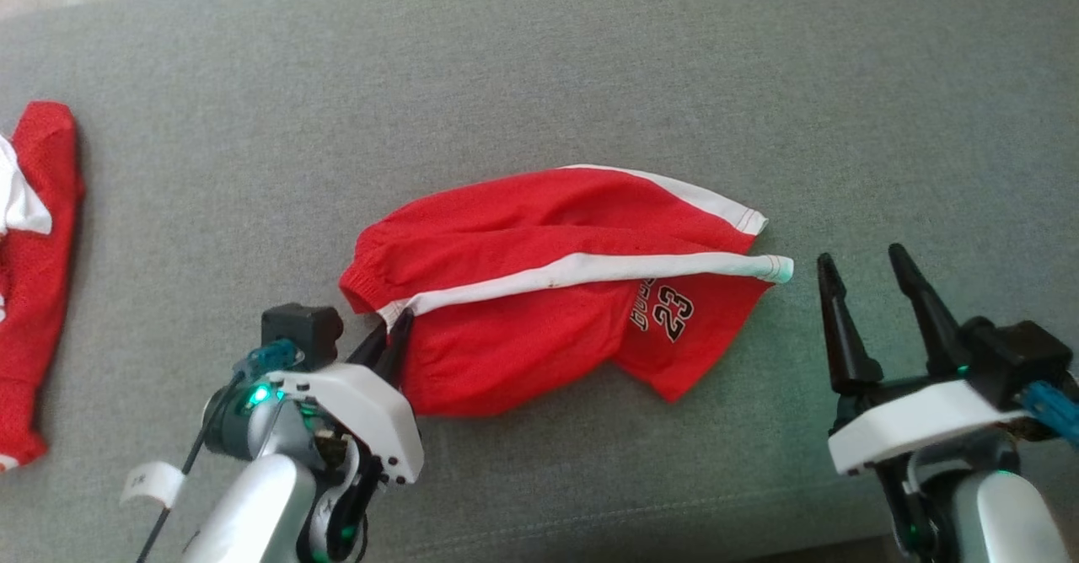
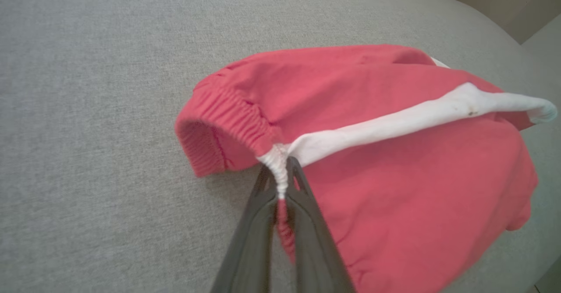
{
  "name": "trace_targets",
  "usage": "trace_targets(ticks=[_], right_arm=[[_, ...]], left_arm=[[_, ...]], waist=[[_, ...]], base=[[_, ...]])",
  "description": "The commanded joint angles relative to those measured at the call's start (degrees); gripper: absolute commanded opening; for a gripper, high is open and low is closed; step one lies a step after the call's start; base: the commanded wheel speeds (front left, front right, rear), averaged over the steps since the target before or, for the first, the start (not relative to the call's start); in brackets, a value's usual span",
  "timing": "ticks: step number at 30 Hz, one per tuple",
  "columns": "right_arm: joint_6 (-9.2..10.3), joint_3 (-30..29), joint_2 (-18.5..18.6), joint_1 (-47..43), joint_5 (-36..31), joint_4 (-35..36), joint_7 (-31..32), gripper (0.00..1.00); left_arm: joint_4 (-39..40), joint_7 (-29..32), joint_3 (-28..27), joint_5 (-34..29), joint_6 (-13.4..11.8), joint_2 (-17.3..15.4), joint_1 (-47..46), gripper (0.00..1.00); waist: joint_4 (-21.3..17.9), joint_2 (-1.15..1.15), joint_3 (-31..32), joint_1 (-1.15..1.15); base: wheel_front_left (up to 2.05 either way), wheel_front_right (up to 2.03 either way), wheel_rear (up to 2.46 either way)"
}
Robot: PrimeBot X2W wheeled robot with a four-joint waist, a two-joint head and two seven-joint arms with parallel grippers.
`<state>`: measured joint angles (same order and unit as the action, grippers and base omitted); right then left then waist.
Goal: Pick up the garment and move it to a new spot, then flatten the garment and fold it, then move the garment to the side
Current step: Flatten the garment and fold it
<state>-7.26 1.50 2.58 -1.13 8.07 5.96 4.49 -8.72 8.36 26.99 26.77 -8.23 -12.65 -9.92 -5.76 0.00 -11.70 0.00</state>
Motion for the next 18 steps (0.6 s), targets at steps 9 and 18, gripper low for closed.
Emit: trace_targets(ticks=[9, 18], right_arm=[[-0.23, 6.9, 6.8, 5.0, 1.7, -5.6, 5.4, 1.0], [-0.23, 12.8, 11.7, 11.6, 4.2, -12.6, 7.6, 1.0]], left_arm=[[1.8, -1.2, -1.7, -1.1, -0.3, -0.9, -4.6, 0.0], [1.1, -1.8, -0.6, -1.6, 0.1, -0.2, -7.1, 0.0]], waist=[[0.8, 0.0, -1.5, 0.0], [2.3, 0.0, -3.8, 0.0]], base=[[0.0, 0.0, 0.0], [0.0, 0.0, 0.0]])
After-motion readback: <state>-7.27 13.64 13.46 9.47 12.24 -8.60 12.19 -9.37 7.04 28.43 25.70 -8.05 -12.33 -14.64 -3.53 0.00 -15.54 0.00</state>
